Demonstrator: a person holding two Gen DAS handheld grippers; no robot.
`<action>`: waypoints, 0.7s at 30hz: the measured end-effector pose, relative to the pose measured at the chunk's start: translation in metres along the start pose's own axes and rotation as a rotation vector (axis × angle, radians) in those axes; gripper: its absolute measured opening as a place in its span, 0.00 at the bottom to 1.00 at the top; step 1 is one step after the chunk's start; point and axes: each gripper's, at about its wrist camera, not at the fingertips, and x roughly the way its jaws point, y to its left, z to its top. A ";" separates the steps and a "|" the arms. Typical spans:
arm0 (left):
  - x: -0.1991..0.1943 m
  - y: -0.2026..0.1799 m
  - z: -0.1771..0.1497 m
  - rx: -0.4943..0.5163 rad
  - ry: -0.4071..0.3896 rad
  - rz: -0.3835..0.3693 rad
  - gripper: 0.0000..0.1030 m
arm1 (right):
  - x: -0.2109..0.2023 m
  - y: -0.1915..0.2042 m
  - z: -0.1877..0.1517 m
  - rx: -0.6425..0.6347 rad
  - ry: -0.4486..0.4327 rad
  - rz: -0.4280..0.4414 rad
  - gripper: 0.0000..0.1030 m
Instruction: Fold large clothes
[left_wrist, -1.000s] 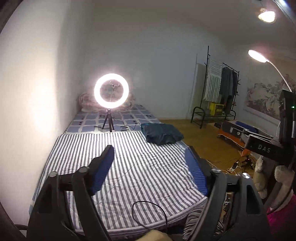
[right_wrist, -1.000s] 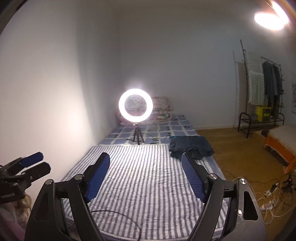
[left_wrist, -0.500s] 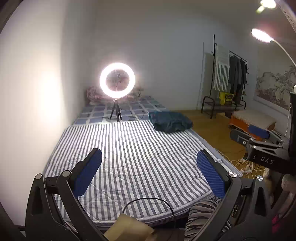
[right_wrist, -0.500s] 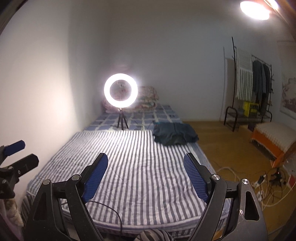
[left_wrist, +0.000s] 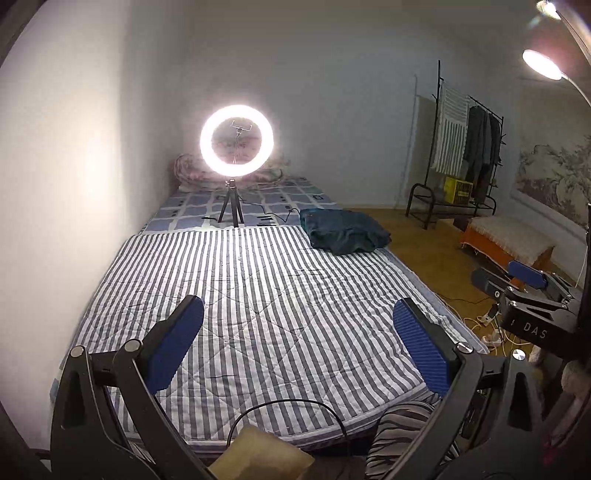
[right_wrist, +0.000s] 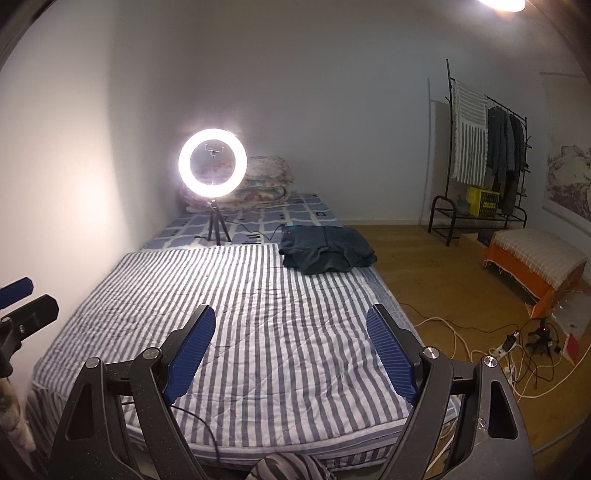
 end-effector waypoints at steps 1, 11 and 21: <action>0.000 0.001 0.000 -0.001 -0.001 0.002 1.00 | 0.000 0.001 -0.001 -0.003 0.002 0.000 0.82; -0.006 -0.001 0.000 0.004 -0.013 0.016 1.00 | -0.002 0.002 -0.002 -0.001 -0.002 -0.010 0.82; -0.006 0.003 0.000 -0.002 -0.016 0.015 1.00 | -0.003 -0.003 -0.003 0.015 -0.003 -0.017 0.82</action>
